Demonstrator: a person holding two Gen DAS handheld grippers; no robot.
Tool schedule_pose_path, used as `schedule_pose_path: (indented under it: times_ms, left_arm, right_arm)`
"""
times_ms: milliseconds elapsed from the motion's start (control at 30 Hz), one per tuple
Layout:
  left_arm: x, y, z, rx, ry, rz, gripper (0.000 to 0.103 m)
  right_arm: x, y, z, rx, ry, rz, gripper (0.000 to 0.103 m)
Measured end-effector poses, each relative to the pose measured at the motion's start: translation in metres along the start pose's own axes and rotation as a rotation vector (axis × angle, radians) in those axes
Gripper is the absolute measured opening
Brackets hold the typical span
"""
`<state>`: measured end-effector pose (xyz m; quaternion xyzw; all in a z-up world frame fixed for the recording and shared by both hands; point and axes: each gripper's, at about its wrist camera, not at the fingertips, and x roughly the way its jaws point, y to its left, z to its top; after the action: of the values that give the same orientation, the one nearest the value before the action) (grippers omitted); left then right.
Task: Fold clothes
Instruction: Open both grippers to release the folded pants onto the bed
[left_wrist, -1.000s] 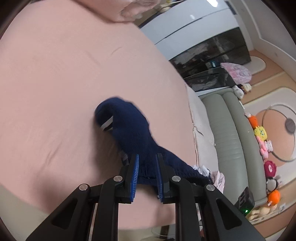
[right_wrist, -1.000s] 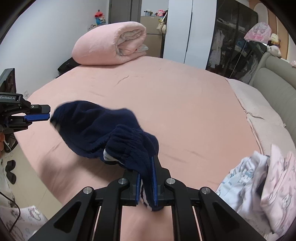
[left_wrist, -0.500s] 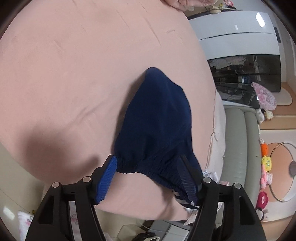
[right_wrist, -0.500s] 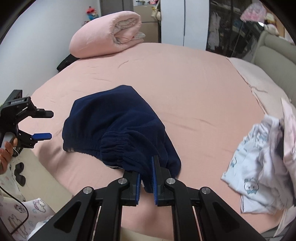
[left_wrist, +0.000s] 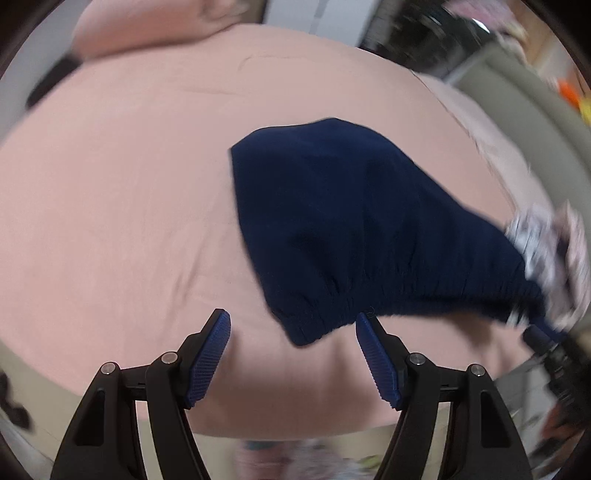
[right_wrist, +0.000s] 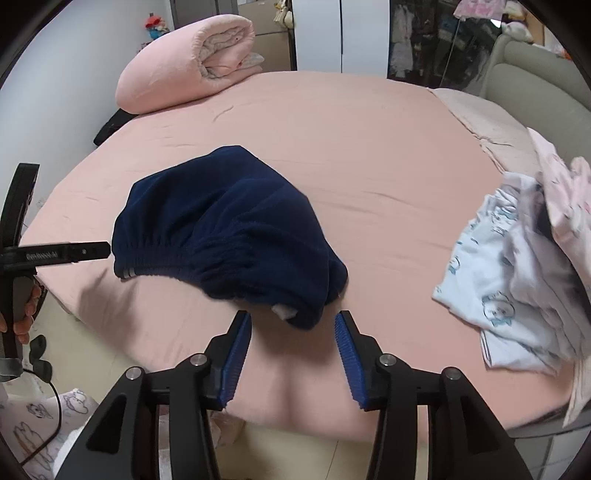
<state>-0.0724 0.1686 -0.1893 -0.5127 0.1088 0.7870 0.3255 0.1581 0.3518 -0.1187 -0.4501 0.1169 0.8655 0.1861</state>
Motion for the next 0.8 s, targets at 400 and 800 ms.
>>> schedule_pose_path:
  times_ms: [400, 800]
  left_arm:
    - [0.015, -0.005, -0.024, 0.165, -0.001, 0.090, 0.069]
    - [0.023, -0.006, -0.022, 0.195, -0.007, 0.095, 0.069]
  right_arm:
    - [-0.021, 0.052, -0.003, -0.002, -0.124, -0.147, 0.067]
    - [0.016, 0.055, 0.012, 0.023, -0.090, -0.295, 0.067]
